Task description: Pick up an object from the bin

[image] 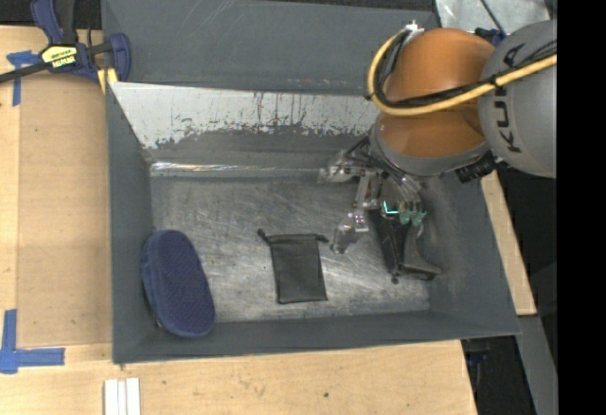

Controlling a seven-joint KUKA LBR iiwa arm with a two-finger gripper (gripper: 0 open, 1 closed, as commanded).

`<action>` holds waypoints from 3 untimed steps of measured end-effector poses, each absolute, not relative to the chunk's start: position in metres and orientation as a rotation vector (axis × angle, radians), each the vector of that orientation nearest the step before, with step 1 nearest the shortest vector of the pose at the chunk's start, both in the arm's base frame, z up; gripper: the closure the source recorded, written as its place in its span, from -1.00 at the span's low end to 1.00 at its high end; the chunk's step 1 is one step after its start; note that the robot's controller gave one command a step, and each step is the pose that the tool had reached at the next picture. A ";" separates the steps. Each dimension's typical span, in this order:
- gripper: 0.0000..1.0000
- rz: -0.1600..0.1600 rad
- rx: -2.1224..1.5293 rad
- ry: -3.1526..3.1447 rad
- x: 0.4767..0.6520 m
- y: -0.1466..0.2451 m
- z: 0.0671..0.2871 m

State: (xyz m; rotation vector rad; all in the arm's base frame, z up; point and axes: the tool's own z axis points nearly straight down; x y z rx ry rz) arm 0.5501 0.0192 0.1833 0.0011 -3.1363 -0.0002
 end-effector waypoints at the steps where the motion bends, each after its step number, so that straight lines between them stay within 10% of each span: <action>1: -1.00 0.001 0.414 -3.121 0.537 0.054 0.073; 2: 1.00 -0.002 0.412 -3.138 0.541 0.055 0.077; 3: 1.00 0.002 0.530 -3.109 0.535 0.044 0.234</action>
Offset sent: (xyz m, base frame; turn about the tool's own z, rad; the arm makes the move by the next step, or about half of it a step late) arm -0.0157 0.0357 -0.1126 -0.2638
